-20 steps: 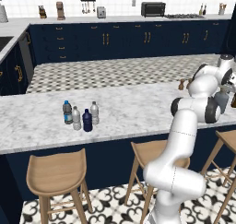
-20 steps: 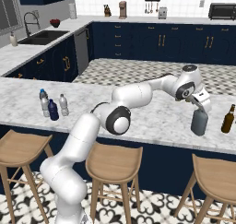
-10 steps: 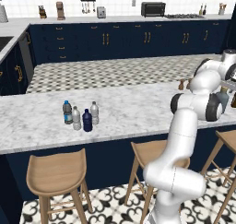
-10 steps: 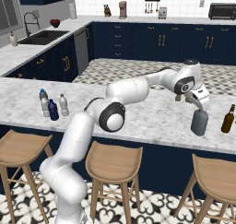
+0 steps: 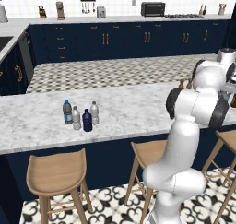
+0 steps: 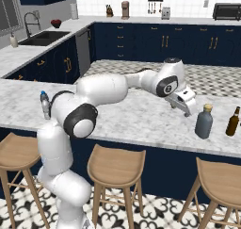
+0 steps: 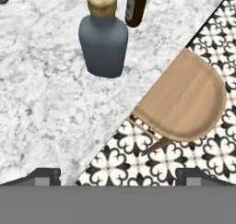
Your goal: Move the plastic bottles in the middle to the plastics group, and the glass bottles in the middle to the glass group.
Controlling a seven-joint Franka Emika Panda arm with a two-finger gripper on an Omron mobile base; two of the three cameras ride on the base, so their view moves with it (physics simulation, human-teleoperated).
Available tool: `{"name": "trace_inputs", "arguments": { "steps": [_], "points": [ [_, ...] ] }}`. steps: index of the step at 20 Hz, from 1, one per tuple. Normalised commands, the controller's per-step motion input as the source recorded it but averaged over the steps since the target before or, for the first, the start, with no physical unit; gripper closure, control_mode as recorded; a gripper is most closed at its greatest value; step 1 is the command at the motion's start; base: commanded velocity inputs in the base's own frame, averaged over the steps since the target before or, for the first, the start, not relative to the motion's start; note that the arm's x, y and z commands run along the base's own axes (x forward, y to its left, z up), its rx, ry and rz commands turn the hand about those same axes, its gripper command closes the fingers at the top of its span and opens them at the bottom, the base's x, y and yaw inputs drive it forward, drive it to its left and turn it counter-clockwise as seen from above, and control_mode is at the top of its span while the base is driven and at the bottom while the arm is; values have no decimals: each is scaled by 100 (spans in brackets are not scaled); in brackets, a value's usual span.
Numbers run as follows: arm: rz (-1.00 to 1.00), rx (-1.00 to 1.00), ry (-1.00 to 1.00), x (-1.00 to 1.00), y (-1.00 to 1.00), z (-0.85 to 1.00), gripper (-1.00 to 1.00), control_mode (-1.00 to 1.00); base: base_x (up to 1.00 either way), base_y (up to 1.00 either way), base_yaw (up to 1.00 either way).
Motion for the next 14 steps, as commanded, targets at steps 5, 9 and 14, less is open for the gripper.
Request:
{"name": "trace_inputs", "arguments": {
  "steps": [5, 9, 14],
  "points": [
    [30, -5, 0, -82, 100, 3, -100, -100, 0, 0, 0],
    [31, 0, 1, -33, 100, 13, -100, -100, 0, 0, 0],
    [30, 0, 9, -26, 100, 27, -100, -100, 0, 0, 0]
  ]
}}
